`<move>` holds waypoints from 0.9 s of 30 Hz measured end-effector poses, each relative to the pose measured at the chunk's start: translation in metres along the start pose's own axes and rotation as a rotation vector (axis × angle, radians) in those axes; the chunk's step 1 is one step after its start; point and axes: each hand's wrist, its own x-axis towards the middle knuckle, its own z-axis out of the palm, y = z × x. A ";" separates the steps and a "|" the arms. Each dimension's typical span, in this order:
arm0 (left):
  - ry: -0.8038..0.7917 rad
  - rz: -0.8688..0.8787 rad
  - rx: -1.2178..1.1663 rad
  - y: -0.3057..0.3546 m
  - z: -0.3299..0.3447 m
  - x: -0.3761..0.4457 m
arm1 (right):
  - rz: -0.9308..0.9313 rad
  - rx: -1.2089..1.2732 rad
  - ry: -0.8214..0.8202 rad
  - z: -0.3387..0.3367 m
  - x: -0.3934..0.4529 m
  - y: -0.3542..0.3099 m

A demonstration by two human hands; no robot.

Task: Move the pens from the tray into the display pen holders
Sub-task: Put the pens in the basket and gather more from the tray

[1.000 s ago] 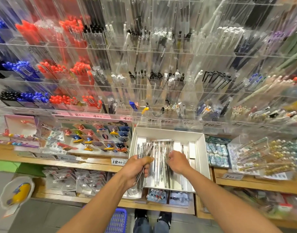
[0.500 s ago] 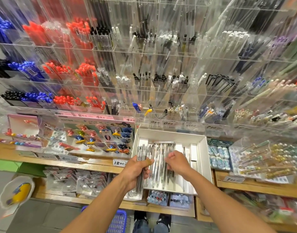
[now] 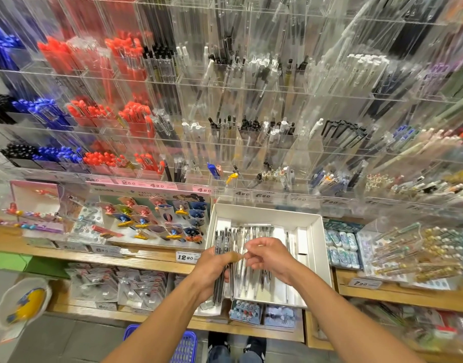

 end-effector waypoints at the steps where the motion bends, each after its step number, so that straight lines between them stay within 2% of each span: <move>1: 0.012 -0.018 -0.033 0.000 -0.001 0.000 | 0.000 -0.106 0.097 -0.002 0.009 0.002; 3: 0.032 -0.058 -0.080 -0.002 -0.003 0.001 | -0.009 -0.331 0.304 -0.006 0.030 0.005; 5: 0.023 -0.081 -0.123 -0.003 -0.006 0.001 | -0.004 -0.530 0.420 -0.008 0.046 0.006; 12: -0.086 -0.116 -0.199 -0.004 -0.011 -0.004 | 0.089 -0.927 0.497 0.009 0.073 0.007; 16: -0.062 -0.123 -0.215 -0.005 -0.011 -0.007 | 0.149 -0.973 0.502 0.012 0.077 0.002; 20: -0.049 -0.121 -0.229 -0.002 -0.009 -0.007 | 0.226 -0.904 0.416 0.007 0.078 -0.001; 24: -0.049 -0.122 -0.255 -0.001 -0.008 -0.005 | 0.188 -0.846 0.427 0.004 0.075 0.000; 27: -0.038 -0.130 -0.257 -0.004 -0.008 -0.002 | 0.129 -0.810 0.374 0.000 0.070 0.002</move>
